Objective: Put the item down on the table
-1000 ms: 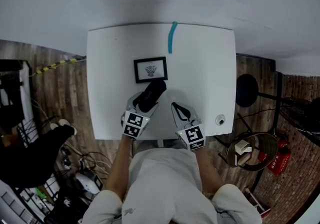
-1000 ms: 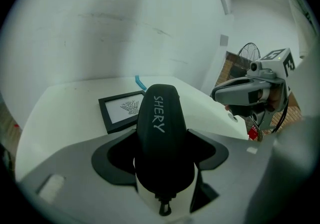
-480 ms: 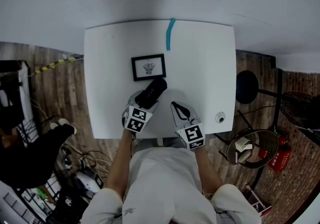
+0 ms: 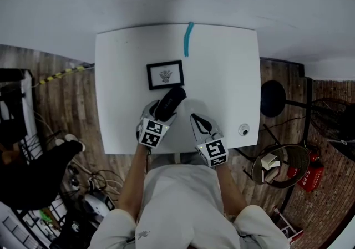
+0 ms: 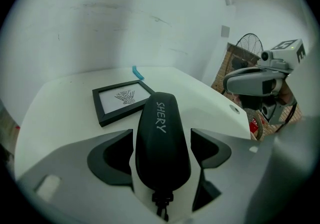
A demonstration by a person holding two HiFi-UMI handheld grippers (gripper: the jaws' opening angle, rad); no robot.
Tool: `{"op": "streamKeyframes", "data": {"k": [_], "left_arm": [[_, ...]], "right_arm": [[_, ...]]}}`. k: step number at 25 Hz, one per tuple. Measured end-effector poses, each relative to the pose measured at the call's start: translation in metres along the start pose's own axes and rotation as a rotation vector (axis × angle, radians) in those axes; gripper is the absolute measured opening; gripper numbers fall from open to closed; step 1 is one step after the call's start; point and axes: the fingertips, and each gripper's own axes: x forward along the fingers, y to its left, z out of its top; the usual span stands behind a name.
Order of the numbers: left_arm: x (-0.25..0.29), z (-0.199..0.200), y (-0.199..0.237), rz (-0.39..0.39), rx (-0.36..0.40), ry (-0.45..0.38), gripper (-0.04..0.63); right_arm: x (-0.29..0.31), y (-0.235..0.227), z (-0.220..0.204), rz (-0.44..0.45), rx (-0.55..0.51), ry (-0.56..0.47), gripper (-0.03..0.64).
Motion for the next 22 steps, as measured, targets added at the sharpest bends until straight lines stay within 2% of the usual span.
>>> {"op": "streamKeyframes", "data": {"k": [6,14,19,22], "left_arm": [[-0.026,0.016,0.002,0.044,0.013,-0.080,0.359],[-0.097,0.058,0.010,0.162,0.057,-0.311,0.127],[-0.138,0.072,0.003,0.181,0.063,-0.412,0.035],[-0.154,0.073,-0.002,0.171,0.065,-0.445,0.015]], "right_arm": [[-0.010,0.000,0.005,-0.026,-0.022,-0.020,0.005],[-0.027,0.007,0.036,-0.047,-0.081,-0.094,0.004],[-0.041,0.013,0.053,-0.065,-0.107,-0.136,0.003],[-0.047,0.019,0.058,-0.071,-0.125,-0.151,0.003]]}}
